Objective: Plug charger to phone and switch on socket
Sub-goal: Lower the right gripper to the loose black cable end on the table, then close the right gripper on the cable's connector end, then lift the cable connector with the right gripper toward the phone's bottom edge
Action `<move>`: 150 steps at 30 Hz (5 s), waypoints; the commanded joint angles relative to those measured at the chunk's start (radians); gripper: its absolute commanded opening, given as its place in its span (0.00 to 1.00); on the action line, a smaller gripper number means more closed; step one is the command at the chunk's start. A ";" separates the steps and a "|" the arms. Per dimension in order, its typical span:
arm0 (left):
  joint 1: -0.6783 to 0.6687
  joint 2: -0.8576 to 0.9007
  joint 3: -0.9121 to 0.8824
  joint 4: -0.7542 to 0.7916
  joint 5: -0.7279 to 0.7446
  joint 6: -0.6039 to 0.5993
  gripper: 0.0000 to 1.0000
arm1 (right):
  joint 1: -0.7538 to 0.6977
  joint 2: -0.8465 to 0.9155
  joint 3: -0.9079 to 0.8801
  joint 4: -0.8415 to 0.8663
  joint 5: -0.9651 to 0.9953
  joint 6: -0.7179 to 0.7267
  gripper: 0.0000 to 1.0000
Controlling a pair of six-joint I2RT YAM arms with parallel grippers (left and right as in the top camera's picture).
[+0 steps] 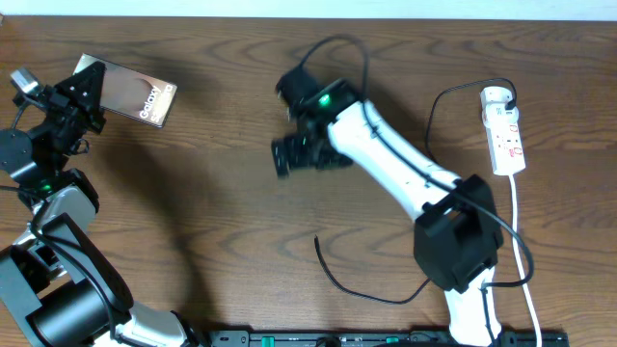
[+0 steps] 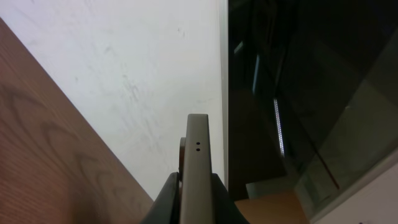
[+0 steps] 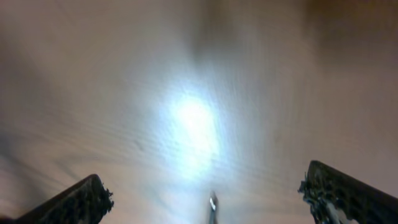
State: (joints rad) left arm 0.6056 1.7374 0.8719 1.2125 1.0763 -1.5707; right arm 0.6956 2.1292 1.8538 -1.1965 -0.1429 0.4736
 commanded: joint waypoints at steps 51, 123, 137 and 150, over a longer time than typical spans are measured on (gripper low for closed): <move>-0.053 -0.005 0.004 -0.007 0.029 0.070 0.07 | 0.309 -0.029 -0.366 -0.051 0.245 -0.027 0.59; -0.053 -0.005 0.004 -0.007 0.029 0.104 0.07 | 0.196 -0.029 -0.372 0.031 0.299 0.072 0.15; -0.053 -0.005 0.004 -0.007 0.032 0.105 0.07 | 0.196 -0.029 -0.372 0.031 0.294 0.071 0.02; -0.053 -0.005 0.004 -0.007 0.031 0.115 0.07 | 0.010 -0.029 -0.314 0.133 0.004 -0.150 0.01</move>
State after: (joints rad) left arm 0.5533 1.7374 0.8719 1.1919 1.1164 -1.4651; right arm 0.7910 2.1265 1.5021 -1.0863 0.0364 0.4393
